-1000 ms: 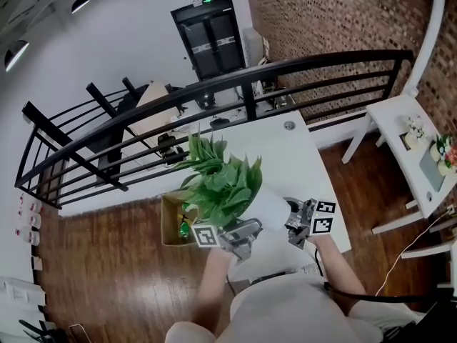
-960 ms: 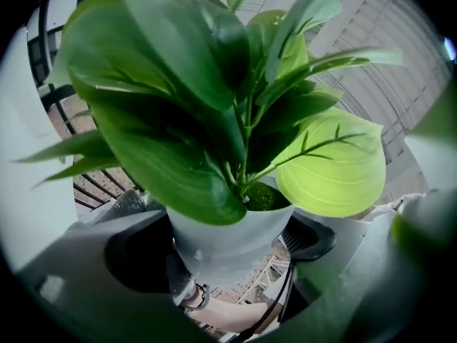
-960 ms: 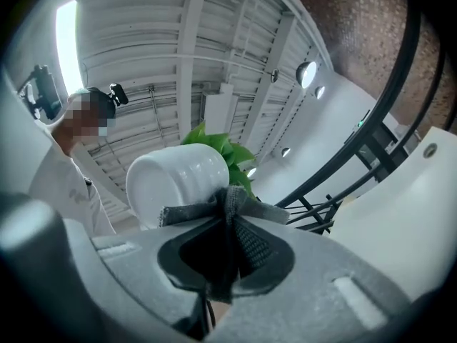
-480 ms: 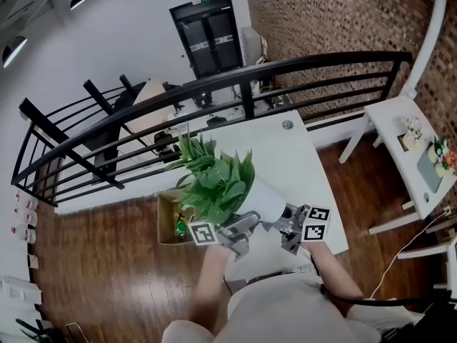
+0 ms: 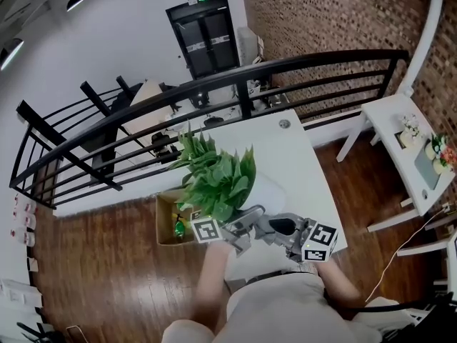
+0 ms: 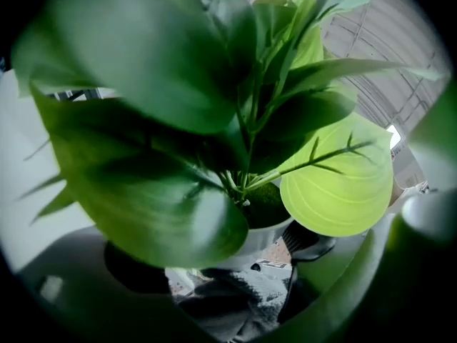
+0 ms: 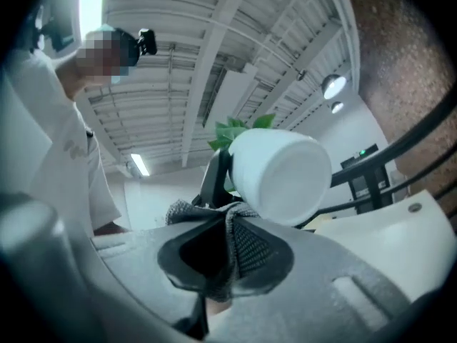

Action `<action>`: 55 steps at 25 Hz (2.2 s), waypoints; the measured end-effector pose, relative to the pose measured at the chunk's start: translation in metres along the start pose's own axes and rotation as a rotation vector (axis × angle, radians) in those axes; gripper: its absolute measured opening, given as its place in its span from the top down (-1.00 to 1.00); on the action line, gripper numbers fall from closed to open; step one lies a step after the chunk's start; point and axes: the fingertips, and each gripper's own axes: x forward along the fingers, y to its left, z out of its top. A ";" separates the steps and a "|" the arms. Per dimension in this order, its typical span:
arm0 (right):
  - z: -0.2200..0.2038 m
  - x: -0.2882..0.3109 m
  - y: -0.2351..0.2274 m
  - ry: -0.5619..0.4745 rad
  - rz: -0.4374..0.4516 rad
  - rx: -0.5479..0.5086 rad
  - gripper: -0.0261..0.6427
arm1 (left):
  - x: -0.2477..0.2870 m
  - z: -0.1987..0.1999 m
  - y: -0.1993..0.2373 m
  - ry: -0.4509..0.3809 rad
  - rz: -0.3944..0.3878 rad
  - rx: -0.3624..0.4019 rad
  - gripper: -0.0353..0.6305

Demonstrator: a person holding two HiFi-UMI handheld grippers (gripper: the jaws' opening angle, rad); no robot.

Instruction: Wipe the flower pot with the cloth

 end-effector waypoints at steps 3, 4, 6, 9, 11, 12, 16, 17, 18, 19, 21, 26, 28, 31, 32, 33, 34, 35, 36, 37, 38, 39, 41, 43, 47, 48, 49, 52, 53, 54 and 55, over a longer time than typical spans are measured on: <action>0.015 -0.015 0.003 0.019 -0.051 -0.141 0.89 | -0.001 -0.003 0.004 0.006 0.017 -0.016 -0.63; 0.020 -0.020 0.004 0.022 -0.065 -0.176 0.89 | -0.001 -0.005 0.005 0.013 0.023 -0.016 -0.63; 0.031 -0.027 0.005 0.028 -0.088 -0.243 0.89 | -0.003 -0.008 0.007 0.026 0.031 -0.015 -0.63; 0.051 -0.033 0.009 0.011 -0.127 -0.318 0.89 | -0.006 -0.013 0.007 0.046 0.036 -0.020 -0.63; 0.063 -0.036 0.007 0.004 -0.163 -0.374 0.89 | -0.008 -0.016 0.005 0.064 0.036 -0.025 -0.63; 0.068 -0.036 0.005 0.003 -0.179 -0.404 0.89 | -0.008 -0.019 0.003 0.075 0.034 -0.027 -0.63; 0.080 -0.043 -0.019 -0.017 -0.252 -0.447 0.89 | -0.007 -0.029 0.000 0.102 0.021 -0.047 -0.62; 0.081 -0.046 -0.026 -0.026 -0.272 -0.437 0.89 | -0.007 -0.033 -0.001 0.108 0.019 -0.052 -0.62; 0.081 -0.049 -0.034 -0.031 -0.293 -0.427 0.89 | -0.006 -0.036 -0.001 0.119 0.017 -0.052 -0.62; 0.079 -0.051 -0.042 -0.030 -0.310 -0.415 0.89 | -0.006 -0.040 -0.001 0.137 0.017 -0.046 -0.62; 0.073 -0.051 -0.055 -0.016 -0.331 -0.386 0.89 | -0.008 -0.048 -0.001 0.175 0.028 -0.034 -0.62; 0.035 -0.052 -0.090 0.028 -0.366 -0.231 0.89 | -0.020 -0.065 0.017 0.244 0.131 0.002 -0.63; 0.022 -0.060 -0.103 -0.024 -0.379 -0.087 0.89 | -0.032 -0.075 0.038 0.274 0.216 0.029 -0.63; 0.005 -0.073 -0.116 -0.071 -0.406 0.055 0.89 | -0.052 -0.082 0.068 0.278 0.333 0.052 -0.63; -0.001 -0.075 -0.117 -0.065 -0.413 0.070 0.89 | -0.060 -0.083 0.078 0.268 0.372 0.048 -0.63; -0.007 -0.076 -0.118 -0.056 -0.418 0.080 0.89 | -0.069 -0.084 0.088 0.258 0.411 0.040 -0.63; -0.012 -0.078 -0.119 -0.048 -0.423 0.089 0.89 | -0.078 -0.086 0.099 0.250 0.451 0.035 -0.63; -0.017 -0.080 -0.119 -0.044 -0.428 0.100 0.89 | -0.087 -0.088 0.109 0.247 0.493 0.034 -0.63; -0.021 -0.082 -0.120 -0.042 -0.432 0.110 0.89 | -0.097 -0.091 0.120 0.253 0.537 0.042 -0.63; -0.025 -0.084 -0.120 -0.039 -0.436 0.117 0.89 | -0.105 -0.094 0.131 0.266 0.580 0.062 -0.63; -0.029 -0.086 -0.121 -0.035 -0.442 0.123 0.89 | -0.112 -0.095 0.141 0.285 0.619 0.087 -0.63; -0.032 -0.087 -0.121 -0.028 -0.448 0.126 0.89 | -0.118 -0.096 0.149 0.305 0.654 0.109 -0.63; -0.037 -0.083 -0.119 -0.012 -0.454 0.130 0.89 | -0.134 -0.097 0.167 0.328 0.720 0.136 -0.63; -0.042 -0.078 -0.116 0.004 -0.447 0.133 0.89 | -0.153 -0.096 0.184 0.320 0.779 0.147 -0.62; -0.053 -0.085 -0.108 0.040 -0.459 0.132 0.89 | -0.177 -0.115 0.225 0.382 0.907 0.218 -0.62; -0.057 -0.086 -0.105 0.049 -0.464 0.133 0.89 | -0.186 -0.124 0.235 0.421 0.944 0.249 -0.62; -0.061 -0.085 -0.102 0.059 -0.470 0.133 0.89 | -0.195 -0.130 0.244 0.451 0.976 0.286 -0.62; -0.071 -0.084 -0.096 0.088 -0.484 0.131 0.89 | -0.204 -0.134 0.255 0.448 1.009 0.417 -0.61; -0.074 -0.085 -0.094 0.093 -0.488 0.130 0.89 | -0.202 -0.135 0.256 0.446 1.011 0.455 -0.61; -0.075 -0.085 -0.093 0.096 -0.492 0.130 0.89 | -0.200 -0.137 0.257 0.452 1.012 0.493 -0.61; -0.077 -0.085 -0.091 0.099 -0.496 0.131 0.89 | -0.199 -0.140 0.260 0.466 1.011 0.531 -0.62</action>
